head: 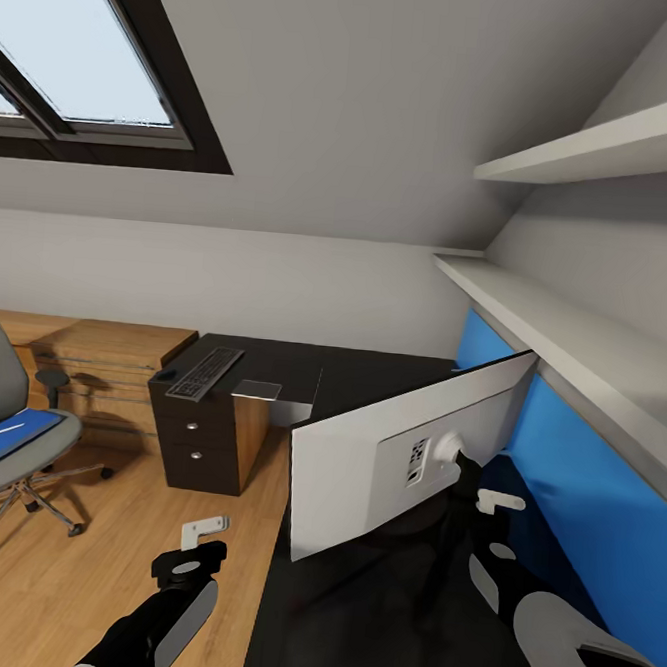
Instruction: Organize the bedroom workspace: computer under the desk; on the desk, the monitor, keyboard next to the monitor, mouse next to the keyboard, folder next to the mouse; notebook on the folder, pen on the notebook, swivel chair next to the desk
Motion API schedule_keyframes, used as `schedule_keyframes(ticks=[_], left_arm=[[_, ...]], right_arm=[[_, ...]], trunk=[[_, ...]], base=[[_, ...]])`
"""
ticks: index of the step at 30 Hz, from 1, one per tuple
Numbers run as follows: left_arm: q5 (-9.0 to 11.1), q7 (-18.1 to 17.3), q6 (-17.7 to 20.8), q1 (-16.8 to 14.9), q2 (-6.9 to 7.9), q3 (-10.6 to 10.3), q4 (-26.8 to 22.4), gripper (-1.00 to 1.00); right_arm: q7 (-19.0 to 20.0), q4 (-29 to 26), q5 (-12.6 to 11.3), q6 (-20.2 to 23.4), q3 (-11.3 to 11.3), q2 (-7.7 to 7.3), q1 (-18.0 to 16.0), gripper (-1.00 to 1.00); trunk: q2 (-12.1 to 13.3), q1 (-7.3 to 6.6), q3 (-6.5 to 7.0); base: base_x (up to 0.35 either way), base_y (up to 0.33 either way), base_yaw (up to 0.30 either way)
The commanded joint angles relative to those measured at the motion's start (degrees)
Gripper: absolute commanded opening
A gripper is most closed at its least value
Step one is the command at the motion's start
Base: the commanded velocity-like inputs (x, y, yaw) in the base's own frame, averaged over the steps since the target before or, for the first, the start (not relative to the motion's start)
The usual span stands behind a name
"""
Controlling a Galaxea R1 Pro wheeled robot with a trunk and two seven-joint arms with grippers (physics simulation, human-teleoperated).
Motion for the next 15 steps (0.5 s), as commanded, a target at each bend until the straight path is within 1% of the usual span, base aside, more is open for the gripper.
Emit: schedule_keyframes(ticks=[1,5,15], left_arm=[[0.24,0.43,0.24,-0.04,0.05,-0.19,-0.11,1.0],[0.25,0.42,0.22,-0.04,0.05,-0.19,-0.11,1.0],[0.25,0.43,0.3,-0.04,0.05,-0.19,-0.11,1.0]], right_arm=[[-1.54,0.17,1.17,-0.39,2.06,-0.08,-0.01,-1.0],[-1.54,0.17,1.17,-0.39,2.06,-0.1,-0.01,-1.0],[-1.54,0.17,1.17,-0.39,2.06,-0.08,-0.01,-1.0]], trunk=[[-0.09,0.04,-0.12],[-0.09,0.04,-0.12],[-0.09,0.04,-0.12]], base=[[0.0,-0.164,0.0],[0.0,-0.143,0.0],[0.0,-0.019,0.0]])
